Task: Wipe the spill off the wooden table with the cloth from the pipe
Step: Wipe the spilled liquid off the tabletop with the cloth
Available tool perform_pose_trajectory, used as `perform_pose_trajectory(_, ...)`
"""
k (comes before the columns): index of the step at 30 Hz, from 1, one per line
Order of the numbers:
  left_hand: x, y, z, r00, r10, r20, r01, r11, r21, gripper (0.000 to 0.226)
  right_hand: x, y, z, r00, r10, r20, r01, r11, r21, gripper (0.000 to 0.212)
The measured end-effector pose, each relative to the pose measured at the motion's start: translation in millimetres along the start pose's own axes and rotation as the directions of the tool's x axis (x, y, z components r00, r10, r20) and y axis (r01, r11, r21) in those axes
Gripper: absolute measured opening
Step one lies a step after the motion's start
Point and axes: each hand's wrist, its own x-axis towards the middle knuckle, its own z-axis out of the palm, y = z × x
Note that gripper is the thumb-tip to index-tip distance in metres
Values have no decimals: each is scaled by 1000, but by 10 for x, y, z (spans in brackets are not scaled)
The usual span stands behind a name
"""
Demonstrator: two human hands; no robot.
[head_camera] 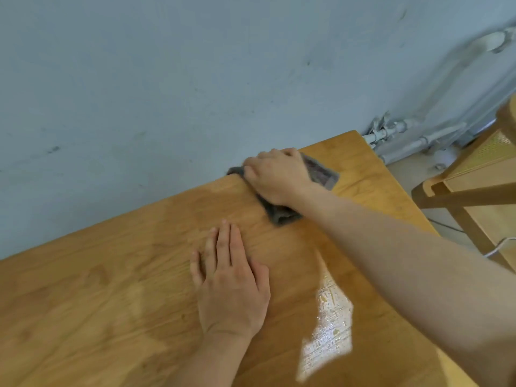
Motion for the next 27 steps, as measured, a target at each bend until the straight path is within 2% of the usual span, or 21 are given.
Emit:
perform_pose_trajectory(4,0,-5,12,1000,2,-3,-2,1000,0,62,-68,809,-193,983,178,-50,-182,980,-81,39)
perform_pose_trajectory(7,3,-4,21,1000,6,-9,-6,1000,-3,61,-98,1226,-222,950,312,-7,-312,950,10,41)
perform_pose_trajectory(9,8,-7,11,1000,0,-3,0,1000,-7,62,-139,1327,-187,923,384,0,-383,920,86,51)
perform_pose_trajectory(11,15,12,-9,1000,-3,12,4,1000,-9,62,-224,1323,-158,862,504,-49,-492,856,160,49)
perform_pose_trajectory(14,17,27,-39,998,-4,57,4,1000,0,64,-527,1197,-177,774,628,-82,-614,776,147,47)
perform_pose_trajectory(17,14,29,-56,999,-8,50,8,1000,-14,64,-970,1173,-208,741,669,-52,-659,740,136,49)
perform_pose_trajectory(23,-10,47,-67,999,11,38,-9,999,-50,57,-1860,1039,-321,655,756,-13,-747,650,137,37)
perform_pose_trajectory(27,-58,61,-78,995,38,92,-37,999,-16,50,-2416,942,-253,629,774,-66,-765,632,125,44)
